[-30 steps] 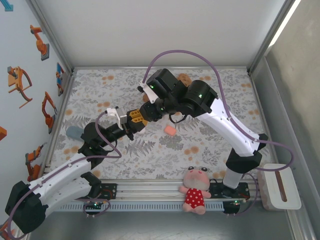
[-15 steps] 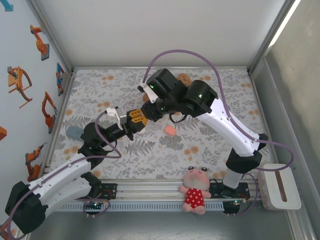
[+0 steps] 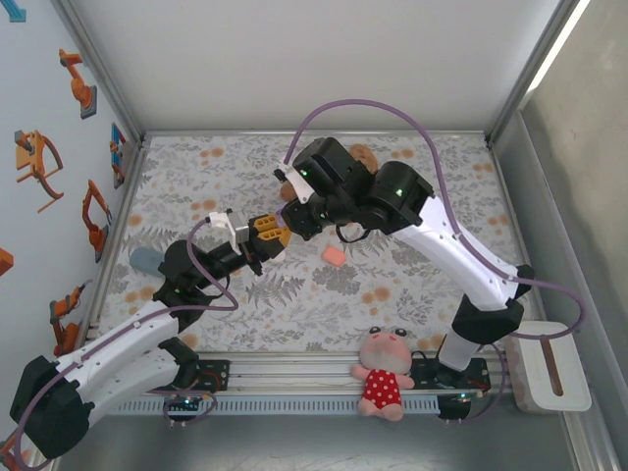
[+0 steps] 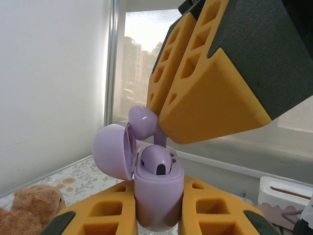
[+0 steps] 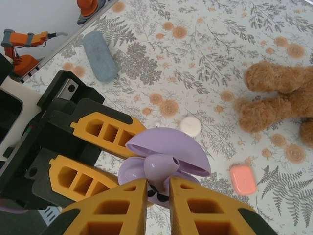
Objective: Insert wireless bluetooth earbuds into charging case
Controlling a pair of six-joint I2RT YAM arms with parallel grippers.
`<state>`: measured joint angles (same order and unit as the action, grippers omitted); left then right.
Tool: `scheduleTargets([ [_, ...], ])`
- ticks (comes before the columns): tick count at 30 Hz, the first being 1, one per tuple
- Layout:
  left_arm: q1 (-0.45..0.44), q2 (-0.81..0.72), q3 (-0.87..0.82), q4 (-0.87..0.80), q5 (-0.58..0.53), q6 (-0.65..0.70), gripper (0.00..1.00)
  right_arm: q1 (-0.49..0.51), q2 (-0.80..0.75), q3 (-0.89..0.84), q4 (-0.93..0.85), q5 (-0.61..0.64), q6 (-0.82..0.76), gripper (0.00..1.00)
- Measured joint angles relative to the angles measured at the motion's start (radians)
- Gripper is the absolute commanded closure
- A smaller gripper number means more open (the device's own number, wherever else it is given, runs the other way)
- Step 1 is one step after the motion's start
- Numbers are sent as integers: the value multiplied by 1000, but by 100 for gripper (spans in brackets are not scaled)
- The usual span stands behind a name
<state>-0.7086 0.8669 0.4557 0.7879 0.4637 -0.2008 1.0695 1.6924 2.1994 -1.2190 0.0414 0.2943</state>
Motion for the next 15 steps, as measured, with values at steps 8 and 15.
scheduleTargets([
  [8,0,-8,0,0,0,0,99,0,-69,-105,94,2,0,81],
  [15,0,-8,0,1,0,0,99,0,-72,-112,125,2,2,70],
])
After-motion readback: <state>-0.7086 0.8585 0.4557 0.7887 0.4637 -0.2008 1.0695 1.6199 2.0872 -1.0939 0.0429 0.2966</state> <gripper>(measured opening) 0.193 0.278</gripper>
